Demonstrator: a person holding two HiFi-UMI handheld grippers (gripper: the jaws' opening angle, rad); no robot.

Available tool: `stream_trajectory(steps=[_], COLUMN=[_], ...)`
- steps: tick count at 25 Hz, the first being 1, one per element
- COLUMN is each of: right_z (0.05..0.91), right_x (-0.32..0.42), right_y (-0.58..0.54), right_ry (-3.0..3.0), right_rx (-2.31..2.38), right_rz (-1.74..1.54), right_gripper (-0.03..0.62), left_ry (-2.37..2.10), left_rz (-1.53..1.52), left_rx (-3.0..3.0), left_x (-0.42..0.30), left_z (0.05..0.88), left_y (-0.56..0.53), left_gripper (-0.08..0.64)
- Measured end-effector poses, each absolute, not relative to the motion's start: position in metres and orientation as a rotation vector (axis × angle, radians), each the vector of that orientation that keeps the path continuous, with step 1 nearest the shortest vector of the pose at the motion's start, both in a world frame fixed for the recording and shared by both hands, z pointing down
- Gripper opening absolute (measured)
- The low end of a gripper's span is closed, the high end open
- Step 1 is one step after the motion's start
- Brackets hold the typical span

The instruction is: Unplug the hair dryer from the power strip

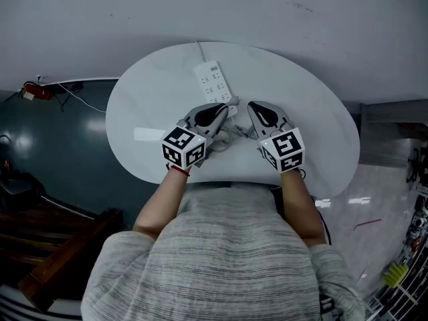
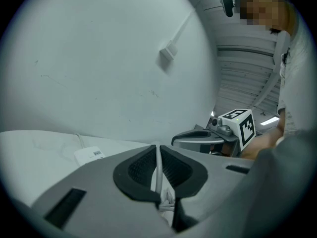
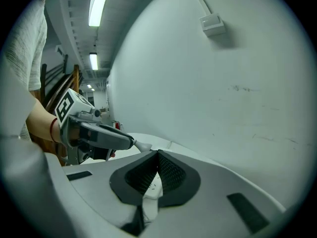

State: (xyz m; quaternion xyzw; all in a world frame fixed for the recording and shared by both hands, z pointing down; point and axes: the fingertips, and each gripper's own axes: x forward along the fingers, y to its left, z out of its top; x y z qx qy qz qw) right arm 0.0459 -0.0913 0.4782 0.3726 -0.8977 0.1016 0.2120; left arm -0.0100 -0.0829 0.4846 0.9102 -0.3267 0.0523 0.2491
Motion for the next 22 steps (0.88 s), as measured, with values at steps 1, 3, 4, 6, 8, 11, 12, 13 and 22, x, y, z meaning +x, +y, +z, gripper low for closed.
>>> stream_trajectory(steps=[1, 3, 4, 6, 8, 11, 12, 13, 22], right_z=[0.477, 0.475, 0.474, 0.472, 0.47, 0.468, 0.468, 0.468, 0.473], right_x=[0.049, 0.054, 0.056, 0.06, 0.064, 0.073, 0.076, 0.079, 0.105], right_y=[-0.09, -0.09, -0.09, -0.089, -0.088, -0.087, -0.086, -0.086, -0.082], right_ry=[-2.49, -2.484, -2.482, -2.478, -2.472, -2.46, -2.457, -2.454, -2.436], right_rx=[1.047, 1.068, 1.077, 1.09, 1.104, 1.123, 1.128, 1.132, 1.13], right_rz=[0.284, 0.282, 0.279, 0.271, 0.266, 0.263, 0.262, 0.262, 0.28], right_gripper=[0.025, 0.025, 0.025, 0.025, 0.025, 0.025, 0.025, 0.025, 0.025], left_ry=[-0.885, -0.876, -0.872, -0.862, -0.849, -0.83, -0.826, -0.823, -0.804], left_rz=[0.143, 0.143, 0.142, 0.14, 0.141, 0.147, 0.146, 0.143, 0.153], left_rx=[2.484, 2.494, 2.498, 2.502, 2.506, 2.515, 2.517, 2.519, 2.523], left_x=[-0.008, -0.004, -0.002, 0.001, 0.006, 0.013, 0.016, 0.019, 0.046], left_z=[0.484, 0.482, 0.481, 0.48, 0.479, 0.479, 0.479, 0.478, 0.48], left_y=[-0.082, -0.082, -0.082, -0.082, -0.081, -0.08, -0.08, -0.08, -0.08], left_gripper=[0.028, 0.028, 0.028, 0.028, 0.028, 0.028, 0.028, 0.028, 0.028])
